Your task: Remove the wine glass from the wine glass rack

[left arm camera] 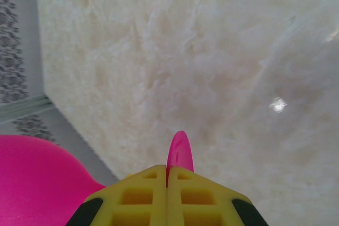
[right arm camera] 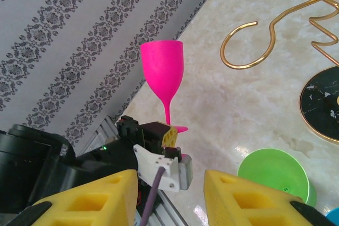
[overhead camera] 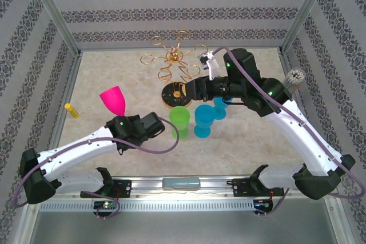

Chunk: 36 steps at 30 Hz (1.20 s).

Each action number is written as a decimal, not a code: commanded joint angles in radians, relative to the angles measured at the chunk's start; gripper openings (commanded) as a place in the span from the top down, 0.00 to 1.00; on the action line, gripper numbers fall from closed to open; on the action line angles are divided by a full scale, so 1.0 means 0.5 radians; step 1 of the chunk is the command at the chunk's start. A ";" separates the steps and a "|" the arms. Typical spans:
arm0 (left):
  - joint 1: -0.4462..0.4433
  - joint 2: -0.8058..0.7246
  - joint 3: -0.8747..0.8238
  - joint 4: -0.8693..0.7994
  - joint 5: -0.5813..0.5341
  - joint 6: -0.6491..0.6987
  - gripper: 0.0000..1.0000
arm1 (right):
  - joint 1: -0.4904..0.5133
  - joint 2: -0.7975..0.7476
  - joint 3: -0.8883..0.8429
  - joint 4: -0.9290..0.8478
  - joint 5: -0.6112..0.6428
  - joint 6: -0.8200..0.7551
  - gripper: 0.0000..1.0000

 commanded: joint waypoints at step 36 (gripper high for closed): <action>-0.598 -0.469 -1.145 1.545 -1.318 1.719 1.00 | 0.520 1.292 1.452 -0.560 -0.060 -0.589 0.44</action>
